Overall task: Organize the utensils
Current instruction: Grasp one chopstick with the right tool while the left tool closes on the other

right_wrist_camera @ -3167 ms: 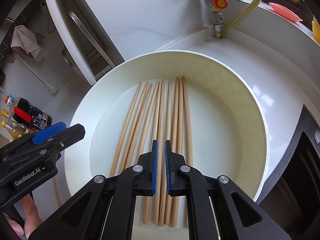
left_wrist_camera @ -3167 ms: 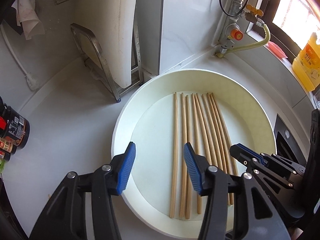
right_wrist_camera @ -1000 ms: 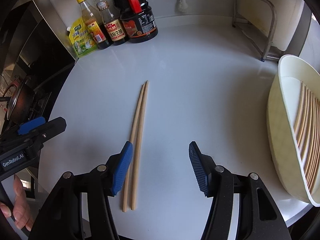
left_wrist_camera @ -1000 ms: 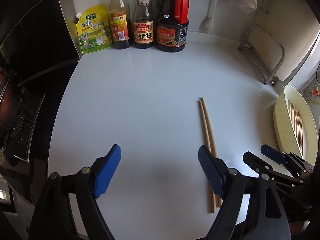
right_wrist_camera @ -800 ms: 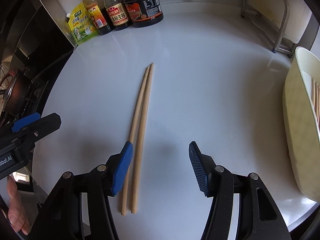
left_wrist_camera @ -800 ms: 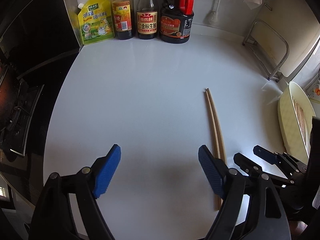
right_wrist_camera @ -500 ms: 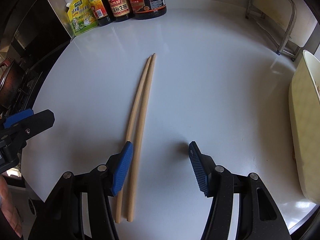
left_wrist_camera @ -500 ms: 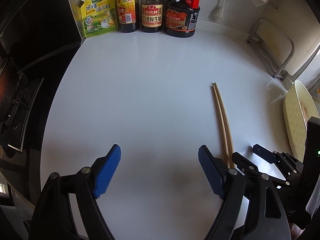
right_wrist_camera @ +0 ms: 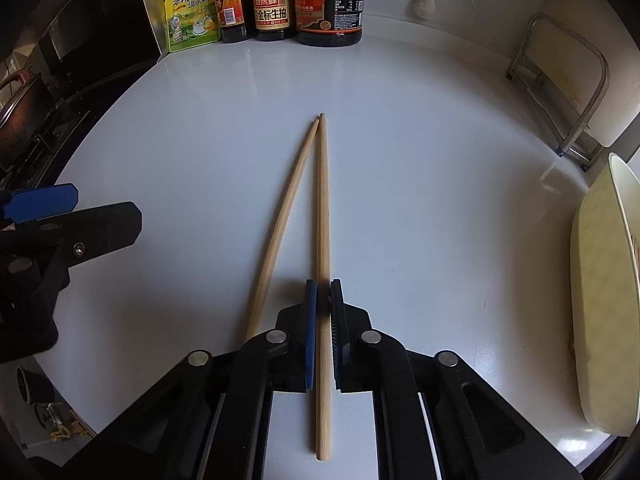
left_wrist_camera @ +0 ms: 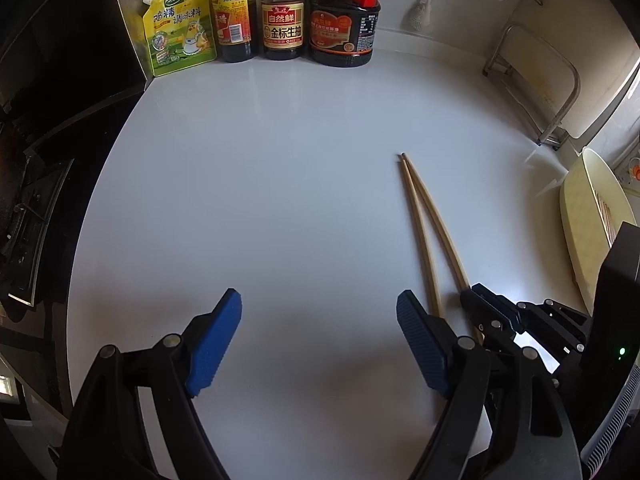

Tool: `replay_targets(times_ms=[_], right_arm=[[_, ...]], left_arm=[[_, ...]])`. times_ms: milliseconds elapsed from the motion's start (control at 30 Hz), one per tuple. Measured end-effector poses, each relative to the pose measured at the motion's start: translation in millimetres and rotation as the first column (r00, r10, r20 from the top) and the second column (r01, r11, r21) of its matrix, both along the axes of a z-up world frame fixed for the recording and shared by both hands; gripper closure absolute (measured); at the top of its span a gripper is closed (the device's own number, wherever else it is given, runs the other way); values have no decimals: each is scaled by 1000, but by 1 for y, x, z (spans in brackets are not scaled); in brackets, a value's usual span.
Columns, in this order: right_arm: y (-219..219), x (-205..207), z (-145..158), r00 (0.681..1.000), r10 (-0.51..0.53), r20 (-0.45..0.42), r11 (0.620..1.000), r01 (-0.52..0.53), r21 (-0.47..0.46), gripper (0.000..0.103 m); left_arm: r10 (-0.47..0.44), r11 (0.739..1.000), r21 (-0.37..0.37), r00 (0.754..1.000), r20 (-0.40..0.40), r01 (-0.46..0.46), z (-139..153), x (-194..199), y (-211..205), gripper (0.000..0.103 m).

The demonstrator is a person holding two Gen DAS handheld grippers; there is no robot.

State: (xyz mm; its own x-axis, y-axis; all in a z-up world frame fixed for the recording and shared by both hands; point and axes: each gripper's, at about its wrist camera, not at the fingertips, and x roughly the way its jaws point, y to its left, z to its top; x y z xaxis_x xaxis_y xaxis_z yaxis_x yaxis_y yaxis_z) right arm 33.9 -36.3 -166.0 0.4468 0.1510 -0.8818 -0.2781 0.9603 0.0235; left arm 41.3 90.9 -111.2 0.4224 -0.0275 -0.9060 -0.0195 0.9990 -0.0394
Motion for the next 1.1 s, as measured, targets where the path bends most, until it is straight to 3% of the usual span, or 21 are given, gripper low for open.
replay_targets(times_ms=[700, 833, 933, 1100], right_arm=[[-85, -18, 2, 985, -166, -46, 986, 167, 26, 96], [-88, -17, 11, 984, -177, -15, 983, 177, 38, 77], [-86, -13, 13, 985, -170, -7, 985, 171, 21, 77], [-81, -5, 5, 986, -163, -17, 987, 163, -6, 77]], left_arm=[[-86, 996, 9, 995, -42, 86, -36, 12, -64, 25], [-86, 996, 28, 995, -42, 87, -40, 13, -67, 25], [-76, 996, 38, 996, -47, 78, -43, 15, -66, 25], [-65, 997, 41, 997, -47, 67, -45, 17, -65, 35]])
